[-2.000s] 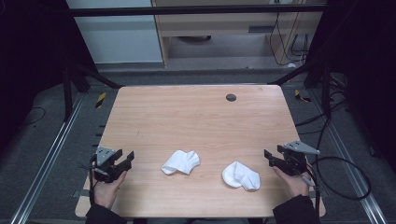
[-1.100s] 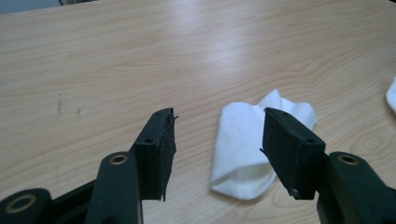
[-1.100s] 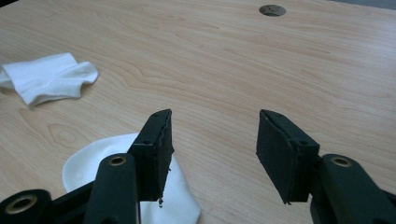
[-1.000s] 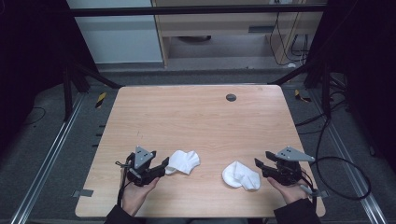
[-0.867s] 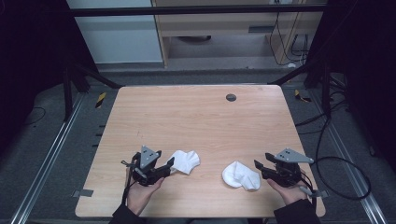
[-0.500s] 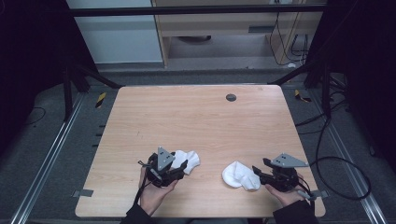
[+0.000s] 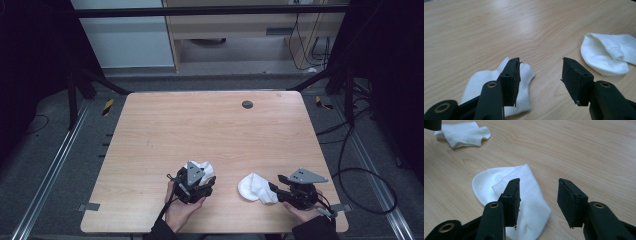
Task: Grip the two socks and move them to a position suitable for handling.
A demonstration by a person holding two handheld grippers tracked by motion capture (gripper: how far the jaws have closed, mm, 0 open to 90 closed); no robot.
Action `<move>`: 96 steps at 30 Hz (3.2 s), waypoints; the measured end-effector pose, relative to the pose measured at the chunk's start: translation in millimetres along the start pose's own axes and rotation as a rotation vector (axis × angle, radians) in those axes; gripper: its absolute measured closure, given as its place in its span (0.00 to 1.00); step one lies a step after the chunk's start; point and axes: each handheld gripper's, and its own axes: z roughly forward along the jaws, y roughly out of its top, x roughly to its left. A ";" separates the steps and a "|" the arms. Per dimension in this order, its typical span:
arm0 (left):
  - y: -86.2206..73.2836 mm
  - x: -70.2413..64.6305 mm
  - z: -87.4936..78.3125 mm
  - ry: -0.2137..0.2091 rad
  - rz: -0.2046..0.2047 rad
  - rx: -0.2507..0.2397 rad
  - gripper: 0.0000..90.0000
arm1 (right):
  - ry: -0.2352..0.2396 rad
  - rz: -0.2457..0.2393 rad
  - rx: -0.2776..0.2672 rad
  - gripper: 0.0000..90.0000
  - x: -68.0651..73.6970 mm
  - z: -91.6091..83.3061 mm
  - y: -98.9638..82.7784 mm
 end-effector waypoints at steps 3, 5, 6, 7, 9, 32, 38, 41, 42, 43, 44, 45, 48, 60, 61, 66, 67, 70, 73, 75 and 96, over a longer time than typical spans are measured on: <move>-0.3 -6.5 5.0 -0.007 0.011 0.011 0.55 | 0.013 -0.009 0.012 0.63 1.0 0.9 -2.5; -0.2 -11.7 9.7 -0.016 0.016 0.024 0.56 | 0.029 -0.011 0.024 0.65 2.8 1.8 -4.2; -0.1 -13.3 11.4 -0.024 0.014 0.027 0.57 | 0.029 -0.016 0.031 0.66 3.3 2.2 -5.0; -0.1 -13.3 11.4 -0.024 0.014 0.027 0.57 | 0.035 -0.020 0.032 0.66 3.8 2.6 -5.5; 0.6 -19.5 17.2 -0.038 0.005 0.034 0.58 | 0.044 -0.024 0.038 0.67 4.5 3.1 -6.7; 7.6 -59.0 52.3 -0.077 0.031 0.071 0.62 | 0.108 -0.049 0.116 0.72 16.1 11.1 -17.7; 6.6 -63.7 61.7 -0.081 0.027 0.100 0.61 | 0.125 -0.044 0.141 0.74 17.0 13.6 -18.9; 6.4 -66.0 65.3 -0.079 0.036 0.115 0.61 | 0.131 -0.052 0.157 0.74 18.4 15.3 -19.4; 6.0 -66.9 66.8 -0.083 0.031 0.115 0.62 | 0.132 -0.055 0.161 0.75 18.5 16.0 -19.4; 5.5 -67.1 67.9 -0.083 0.032 0.122 0.62 | 0.138 -0.054 0.165 0.75 18.4 16.7 -19.5; 5.2 -66.6 68.9 -0.081 0.040 0.135 0.63 | 0.140 -0.050 0.169 0.76 18.5 17.6 -19.7; 4.7 -66.7 70.2 -0.083 0.031 0.141 0.64 | 0.140 -0.051 0.176 0.77 18.4 18.2 -19.8; 4.4 -66.1 72.2 -0.088 0.022 0.147 0.72 | 0.153 -0.055 0.192 0.81 19.5 20.3 -19.8; 3.5 -66.9 74.6 -0.119 0.006 0.171 0.93 | 0.166 -0.036 0.157 0.92 18.8 17.8 -16.4; 3.5 -67.0 74.5 -0.121 0.008 0.172 0.94 | 0.164 -0.031 0.147 0.92 18.4 16.8 -15.5; 3.9 -66.8 74.5 -0.129 0.016 0.177 0.97 | 0.144 0.022 0.052 0.93 11.9 12.1 -9.2; 3.8 -67.0 74.7 -0.129 0.016 0.175 0.97 | 0.138 0.034 0.040 0.93 10.2 12.1 -8.0; 4.3 -67.3 74.8 -0.130 0.019 0.178 0.98 | 0.125 0.060 0.018 0.93 6.9 13.0 -6.0; 4.8 -67.4 74.9 -0.130 0.027 0.181 0.98 | 0.089 0.099 -0.008 0.93 0.2 17.2 -1.9; 4.9 -67.5 75.0 -0.130 0.032 0.182 0.98 | 0.079 0.106 -0.010 0.93 -1.4 18.7 -0.8; 5.5 -69.7 75.6 -0.124 0.054 0.180 0.98 | -0.106 0.219 0.005 0.91 -47.8 44.1 6.7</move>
